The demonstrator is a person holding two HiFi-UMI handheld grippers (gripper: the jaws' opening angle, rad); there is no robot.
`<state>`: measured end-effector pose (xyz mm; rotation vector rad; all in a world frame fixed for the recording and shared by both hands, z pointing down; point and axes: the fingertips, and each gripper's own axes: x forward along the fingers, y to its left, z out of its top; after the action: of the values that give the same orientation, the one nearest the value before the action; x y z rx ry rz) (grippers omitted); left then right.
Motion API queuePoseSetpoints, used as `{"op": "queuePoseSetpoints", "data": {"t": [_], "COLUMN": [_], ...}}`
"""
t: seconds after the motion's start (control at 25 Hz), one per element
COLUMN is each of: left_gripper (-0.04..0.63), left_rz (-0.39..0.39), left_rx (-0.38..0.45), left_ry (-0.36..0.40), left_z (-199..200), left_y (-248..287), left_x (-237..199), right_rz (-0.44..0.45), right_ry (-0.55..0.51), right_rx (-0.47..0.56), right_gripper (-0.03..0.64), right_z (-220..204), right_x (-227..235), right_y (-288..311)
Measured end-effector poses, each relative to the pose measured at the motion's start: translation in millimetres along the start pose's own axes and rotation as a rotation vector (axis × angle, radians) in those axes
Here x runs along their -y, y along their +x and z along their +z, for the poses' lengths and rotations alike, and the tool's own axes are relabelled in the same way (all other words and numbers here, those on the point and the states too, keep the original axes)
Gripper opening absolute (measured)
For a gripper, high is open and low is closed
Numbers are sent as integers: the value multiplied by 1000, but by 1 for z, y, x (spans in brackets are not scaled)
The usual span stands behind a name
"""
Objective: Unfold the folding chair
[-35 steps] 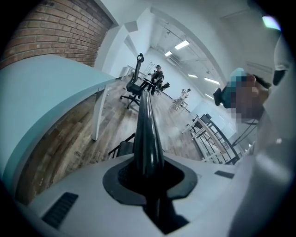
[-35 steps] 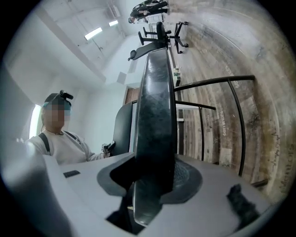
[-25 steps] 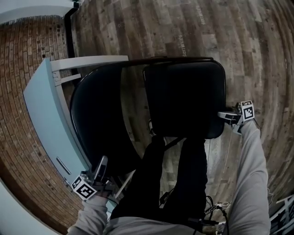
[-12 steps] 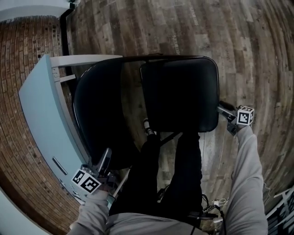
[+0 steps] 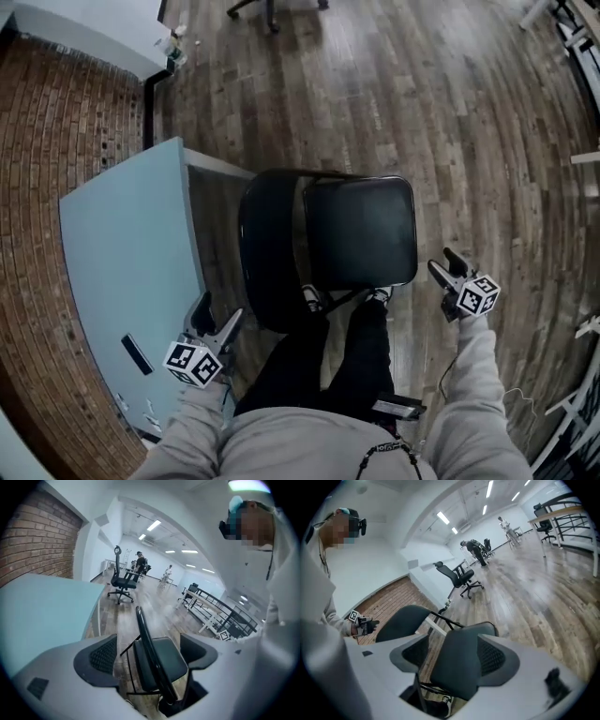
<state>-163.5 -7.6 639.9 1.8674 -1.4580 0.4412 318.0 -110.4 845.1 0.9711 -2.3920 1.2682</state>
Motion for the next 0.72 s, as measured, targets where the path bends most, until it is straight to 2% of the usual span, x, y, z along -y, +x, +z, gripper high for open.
{"op": "queuePoseSetpoints", "data": {"t": [0.16, 0.32, 0.36, 0.4, 0.44, 0.48, 0.56, 0.72], "left_gripper": [405, 389, 274, 209, 118, 31, 9, 8], "left_rz": [-102, -197, -218, -242, -267, -291, -324, -350], "left_rx": [107, 186, 207, 231, 257, 280, 316, 381], "left_ry": [62, 101, 128, 155, 182, 204, 242, 294], "left_z": [65, 108, 119, 130, 141, 151, 165, 185], "left_y": [-43, -90, -100, -110, -120, -129, -146, -180], "left_x": [15, 28, 33, 39, 45, 51, 60, 67], "right_rz": [-31, -46, -33, -22, -19, -26, -65, -133], "right_ry": [-111, -247, -280, -313, -342, -366, -407, -415], "right_rx": [48, 109, 118, 123, 123, 122, 122, 202], "right_gripper": [305, 303, 292, 256, 194, 73, 11, 9], "right_z": [65, 119, 132, 143, 152, 159, 167, 184], "right_x": [-124, -245, -271, -295, -314, -331, -357, -406], "right_y": [-23, -40, -42, -44, -46, -49, -56, -75]}}
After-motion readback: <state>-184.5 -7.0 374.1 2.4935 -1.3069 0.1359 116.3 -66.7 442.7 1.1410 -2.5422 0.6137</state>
